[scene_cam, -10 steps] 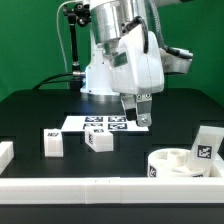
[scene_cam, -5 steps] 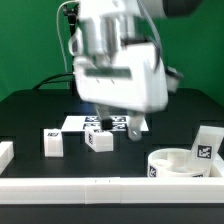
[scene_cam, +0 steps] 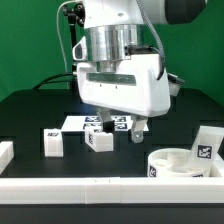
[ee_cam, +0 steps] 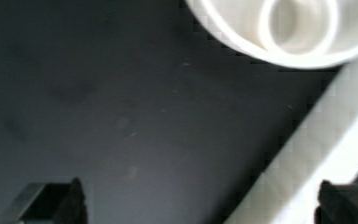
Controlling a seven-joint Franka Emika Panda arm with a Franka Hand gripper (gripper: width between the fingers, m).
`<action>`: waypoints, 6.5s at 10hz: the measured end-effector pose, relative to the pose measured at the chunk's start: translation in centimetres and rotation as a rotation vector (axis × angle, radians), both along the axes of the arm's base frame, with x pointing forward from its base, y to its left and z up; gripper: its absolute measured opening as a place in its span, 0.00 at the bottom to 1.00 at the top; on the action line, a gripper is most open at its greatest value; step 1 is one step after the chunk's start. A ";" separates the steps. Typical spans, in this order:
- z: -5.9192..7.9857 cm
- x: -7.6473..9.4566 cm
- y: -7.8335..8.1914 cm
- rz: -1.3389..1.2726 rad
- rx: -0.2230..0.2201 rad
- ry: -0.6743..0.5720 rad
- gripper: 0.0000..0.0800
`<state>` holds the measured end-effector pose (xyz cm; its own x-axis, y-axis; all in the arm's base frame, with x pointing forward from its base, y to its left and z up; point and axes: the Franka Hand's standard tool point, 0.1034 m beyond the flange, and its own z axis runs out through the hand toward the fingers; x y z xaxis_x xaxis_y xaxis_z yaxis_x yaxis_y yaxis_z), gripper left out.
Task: Assemble stool
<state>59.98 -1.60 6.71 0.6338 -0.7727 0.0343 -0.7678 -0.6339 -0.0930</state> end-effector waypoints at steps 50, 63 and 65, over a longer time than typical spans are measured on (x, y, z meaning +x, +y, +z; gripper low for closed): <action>-5.9 -11.4 -2.6 0.964 0.245 0.929 0.81; 2.5 -7.8 -0.6 0.957 0.260 0.892 0.41; 2.1 -7.2 -0.8 0.963 0.240 0.856 0.41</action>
Offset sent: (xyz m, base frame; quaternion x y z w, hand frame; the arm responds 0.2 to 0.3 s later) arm 0.0000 0.0000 0.0000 0.0000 0.0000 -0.1296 0.9916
